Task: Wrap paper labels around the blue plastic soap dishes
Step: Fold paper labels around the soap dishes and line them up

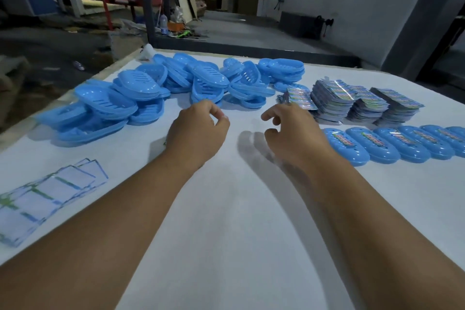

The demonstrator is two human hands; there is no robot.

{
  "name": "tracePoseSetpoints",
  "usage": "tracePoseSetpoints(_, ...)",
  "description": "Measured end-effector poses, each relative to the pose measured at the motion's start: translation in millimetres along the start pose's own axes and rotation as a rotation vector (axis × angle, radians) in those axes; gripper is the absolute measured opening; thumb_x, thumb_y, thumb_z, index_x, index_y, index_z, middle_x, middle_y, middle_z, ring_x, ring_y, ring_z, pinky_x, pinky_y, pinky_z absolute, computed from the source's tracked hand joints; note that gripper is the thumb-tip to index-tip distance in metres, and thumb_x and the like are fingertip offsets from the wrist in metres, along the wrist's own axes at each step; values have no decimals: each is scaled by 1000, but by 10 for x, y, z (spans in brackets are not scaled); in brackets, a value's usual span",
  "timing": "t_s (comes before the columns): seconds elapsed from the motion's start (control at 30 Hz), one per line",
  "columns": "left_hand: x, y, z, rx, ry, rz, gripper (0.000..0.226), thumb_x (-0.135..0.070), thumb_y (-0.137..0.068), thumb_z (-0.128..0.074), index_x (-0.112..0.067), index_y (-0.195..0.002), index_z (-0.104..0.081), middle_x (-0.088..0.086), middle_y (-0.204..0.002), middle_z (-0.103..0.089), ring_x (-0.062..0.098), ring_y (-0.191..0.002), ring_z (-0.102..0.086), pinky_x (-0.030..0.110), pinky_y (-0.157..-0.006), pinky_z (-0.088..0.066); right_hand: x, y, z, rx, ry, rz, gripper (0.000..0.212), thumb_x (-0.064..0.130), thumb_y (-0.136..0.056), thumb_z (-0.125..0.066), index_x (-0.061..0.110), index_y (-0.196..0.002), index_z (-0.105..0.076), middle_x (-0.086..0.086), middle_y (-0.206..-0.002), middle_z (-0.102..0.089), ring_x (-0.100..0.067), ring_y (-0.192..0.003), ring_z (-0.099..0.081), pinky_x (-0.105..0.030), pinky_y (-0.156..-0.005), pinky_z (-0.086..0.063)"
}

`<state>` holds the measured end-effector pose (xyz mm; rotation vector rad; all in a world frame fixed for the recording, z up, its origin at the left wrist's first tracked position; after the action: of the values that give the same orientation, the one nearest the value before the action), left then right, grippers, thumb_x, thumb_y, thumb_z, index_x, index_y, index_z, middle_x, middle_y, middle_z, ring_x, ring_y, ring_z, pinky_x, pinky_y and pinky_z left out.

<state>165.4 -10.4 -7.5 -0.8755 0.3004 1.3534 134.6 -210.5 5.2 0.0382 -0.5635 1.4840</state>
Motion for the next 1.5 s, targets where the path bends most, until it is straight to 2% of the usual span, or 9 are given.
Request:
tracePoseSetpoints(0.2, 18, -43, 233, -98, -178, -93, 14, -36, -90, -57, -26, -87, -67, -4, -86, -68, 21, -84, -61, 32, -70, -46, 96, -1, -86, 1, -114, 84, 25, 20, -88, -63, 30, -110, -71, 13, -96, -62, -11, -83, -54, -28, -77, -40)
tracePoseSetpoints(0.4, 187, -183, 822, -303, -710, -268, 28, -41, -95, -49, -21, -101, -68, 2, -102, -64, 26, -100, -55, 41, -85, -40, 72, -18, -111, 8, -147, 79, 20, 23, -89, -64, 36, -102, -70, 16, -93, -64, 0, -80, -55, -12, -65, -34)
tracePoseSetpoints(0.5, 396, -196, 1053, -320, -841, -273, 38, -53, -90, -53, -21, -106, -65, 3, -106, -63, 28, -101, -54, 42, -84, -38, 97, -16, -115, 16, -145, 89, 19, 23, -89, -64, 36, -102, -70, 17, -91, -64, 0, -80, -55, -14, -66, -36)
tracePoseSetpoints(0.6, 631, -193, 1225, -308, -930, -166, 59, -71, -85, -47, -22, -115, -60, 6, -114, -61, 29, -104, -53, 43, -86, -38, 123, -5, -125, 26, -143, 95, 18, 24, -89, -65, 36, -102, -70, 19, -89, -64, -1, -80, -55, -28, -66, -37)
tracePoseSetpoints(0.7, 889, -215, 1284, -204, -883, -15, 66, -78, -85, -40, -24, -117, -58, 5, -119, -60, 27, -110, -54, 43, -88, -42, 136, 1, -132, 32, -166, 91, 17, 25, -90, -66, 35, -102, -70, 19, -89, -64, -2, -79, -56, -29, -69, -36)
tracePoseSetpoints(0.83, 907, -171, 1293, -167, -607, -75, 29, -48, -94, -50, -22, -99, -63, 0, -99, -64, 16, -84, -49, 32, -68, -38, 150, 15, -134, 42, -192, 92, 17, 23, -90, -66, 34, -102, -72, 17, -88, -65, -5, -77, -58, -29, -71, -37)
tracePoseSetpoints(1.07, 850, -81, 1274, -98, -665, -266, 27, -4, -87, -57, -11, -109, -69, 10, -103, -67, 30, -98, -55, 45, -84, -47, 144, 30, -136, 51, -213, 78, 17, 22, -90, -66, 33, -101, -72, 15, -88, -66, -6, -77, -59, -29, -68, -38)
tracePoseSetpoints(1.27, 565, 49, 1306, -272, -920, -493, 24, -11, -89, -61, -15, -113, -67, 7, -95, -65, 30, -89, -54, 46, -86, -38, 129, 24, -142, 51, -228, 67, 16, 24, -90, -66, 33, -101, -72, 15, -87, -66, -6, -78, -60, -29, -70, -39)
tracePoseSetpoints(1.5, 125, 36, 1066, -227, -651, -515, 43, -15, -100, -53, -12, -143, -52, 14, -106, -59, 35, -93, -53, 47, -69, -49, 199, 49, -31, -42, -351, 116, 19, 20, -89, -66, 35, -100, -71, 14, -84, -65, -5, -70, -57, -15, -63, -40)
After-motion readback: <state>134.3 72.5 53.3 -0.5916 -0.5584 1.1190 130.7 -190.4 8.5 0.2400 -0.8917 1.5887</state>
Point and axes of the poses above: each hand's wrist, its own y-axis away from the middle knuckle, its own z-axis out of the back of the hand, x = y × z, the point moved 9 cm from there along -y, towards the middle knuckle
